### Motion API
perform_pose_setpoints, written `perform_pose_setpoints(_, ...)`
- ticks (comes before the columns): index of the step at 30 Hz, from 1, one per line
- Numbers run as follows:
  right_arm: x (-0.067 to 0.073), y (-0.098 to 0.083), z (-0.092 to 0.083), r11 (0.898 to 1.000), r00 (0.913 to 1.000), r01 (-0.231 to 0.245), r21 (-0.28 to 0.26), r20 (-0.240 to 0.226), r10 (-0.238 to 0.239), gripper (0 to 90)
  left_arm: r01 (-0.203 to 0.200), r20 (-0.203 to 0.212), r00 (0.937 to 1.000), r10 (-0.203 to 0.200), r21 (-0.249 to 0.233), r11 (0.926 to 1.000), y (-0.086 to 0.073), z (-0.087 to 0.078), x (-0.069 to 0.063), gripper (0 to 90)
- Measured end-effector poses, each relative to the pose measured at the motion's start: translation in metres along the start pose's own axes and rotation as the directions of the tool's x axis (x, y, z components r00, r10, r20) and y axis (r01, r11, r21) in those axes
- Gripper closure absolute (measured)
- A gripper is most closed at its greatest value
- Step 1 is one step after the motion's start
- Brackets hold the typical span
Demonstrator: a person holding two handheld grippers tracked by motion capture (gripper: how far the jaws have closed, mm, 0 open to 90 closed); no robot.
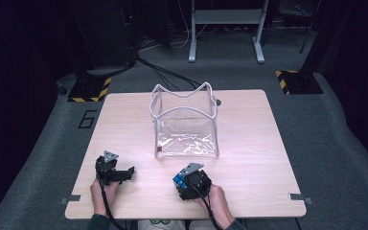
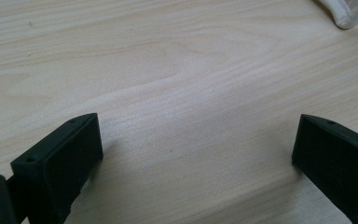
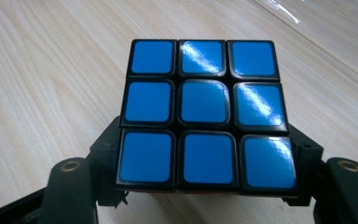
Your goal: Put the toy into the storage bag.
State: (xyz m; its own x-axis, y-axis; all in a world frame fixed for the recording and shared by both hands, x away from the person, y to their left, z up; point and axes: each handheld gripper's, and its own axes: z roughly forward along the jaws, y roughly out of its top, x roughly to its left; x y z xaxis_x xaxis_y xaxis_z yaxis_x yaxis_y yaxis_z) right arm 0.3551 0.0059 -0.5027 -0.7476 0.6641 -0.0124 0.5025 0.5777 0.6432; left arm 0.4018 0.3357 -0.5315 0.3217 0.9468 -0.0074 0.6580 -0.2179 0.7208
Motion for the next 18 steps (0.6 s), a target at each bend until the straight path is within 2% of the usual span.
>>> perform_pose_setpoints(18, 0.0008, -0.005, 0.0005, 1.0, 0.9997, 0.025, -0.018, 0.004, -0.025, 33.4, -0.001, 0.0, 1.0, 0.001, 0.003, 1.0, 0.0001, -0.0003, -0.0001, 1.5)
